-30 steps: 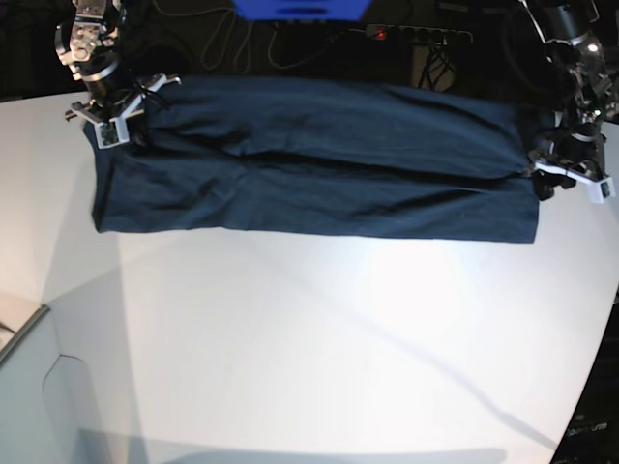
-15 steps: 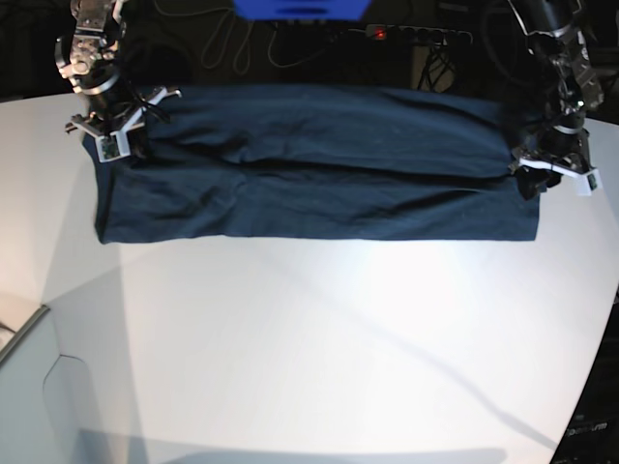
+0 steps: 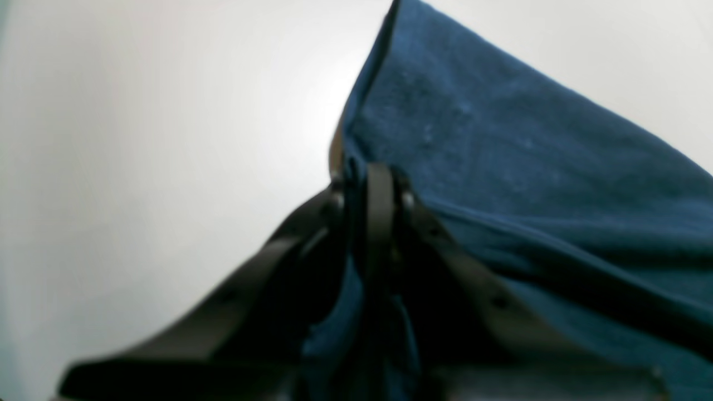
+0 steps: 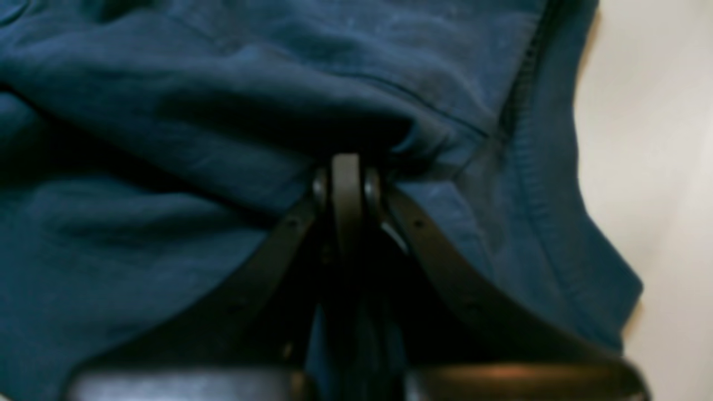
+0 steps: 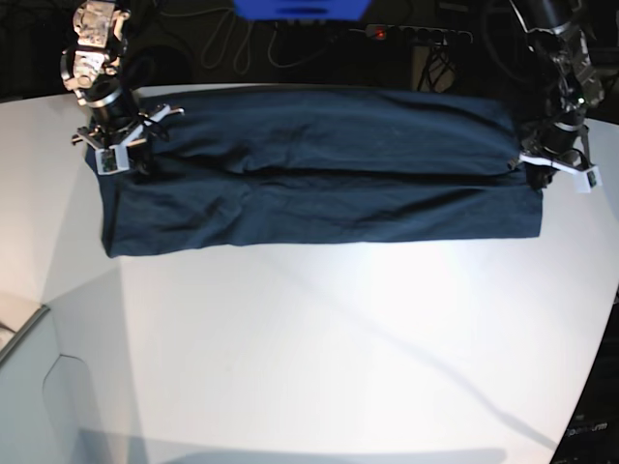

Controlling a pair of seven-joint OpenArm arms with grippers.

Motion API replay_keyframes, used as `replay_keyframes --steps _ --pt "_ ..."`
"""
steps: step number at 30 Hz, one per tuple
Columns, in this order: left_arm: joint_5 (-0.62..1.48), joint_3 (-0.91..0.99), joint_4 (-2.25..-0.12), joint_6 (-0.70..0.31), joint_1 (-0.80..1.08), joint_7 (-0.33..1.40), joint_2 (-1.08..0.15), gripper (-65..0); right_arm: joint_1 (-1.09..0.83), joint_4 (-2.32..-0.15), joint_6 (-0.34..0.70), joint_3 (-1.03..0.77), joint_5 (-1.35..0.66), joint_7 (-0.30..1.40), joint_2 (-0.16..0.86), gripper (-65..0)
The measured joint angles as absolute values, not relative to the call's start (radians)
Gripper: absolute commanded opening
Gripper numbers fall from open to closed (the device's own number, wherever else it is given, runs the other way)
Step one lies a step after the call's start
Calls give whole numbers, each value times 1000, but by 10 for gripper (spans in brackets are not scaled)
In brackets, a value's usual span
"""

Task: Layout the t-shirt on the table in an organized manner, then fold the t-shirt properly
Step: 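Lower the folded shirt and pull it flat with both grippers, then move the left gripper to the strip's middle and grasp the fabric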

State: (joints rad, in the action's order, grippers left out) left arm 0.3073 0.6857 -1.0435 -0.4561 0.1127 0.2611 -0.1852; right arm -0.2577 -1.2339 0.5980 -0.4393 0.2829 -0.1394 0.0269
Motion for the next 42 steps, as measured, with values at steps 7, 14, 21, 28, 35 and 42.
replay_keyframes --steps 7,14,21,28,35,42 --pt "386 685 -1206 -452 103 287 -183 -648 -234 -1225 598 -439 290 -131 27 -650" --pt "505 684 -1453 -441 168 389 -134 -648 -236 -1225 598 -439 291 -131 27 -650" --pt "462 645 -1647 -438 212 399 91 -648 -239 -1226 598 -439 287 -133 24 -650" --pt "276 417 -1684 -426 281 348 157 -648 -240 -1226 598 -439 287 -136 20 -650" --pt "273 115 -1622 -225 343 195 154 -648 -241 -1228 598 -440 286 -134 14 -650" --pt "226 -173 -1482 -24 292 120 124 -648 -242 -1229 598 -440 287 -133 14 -650"
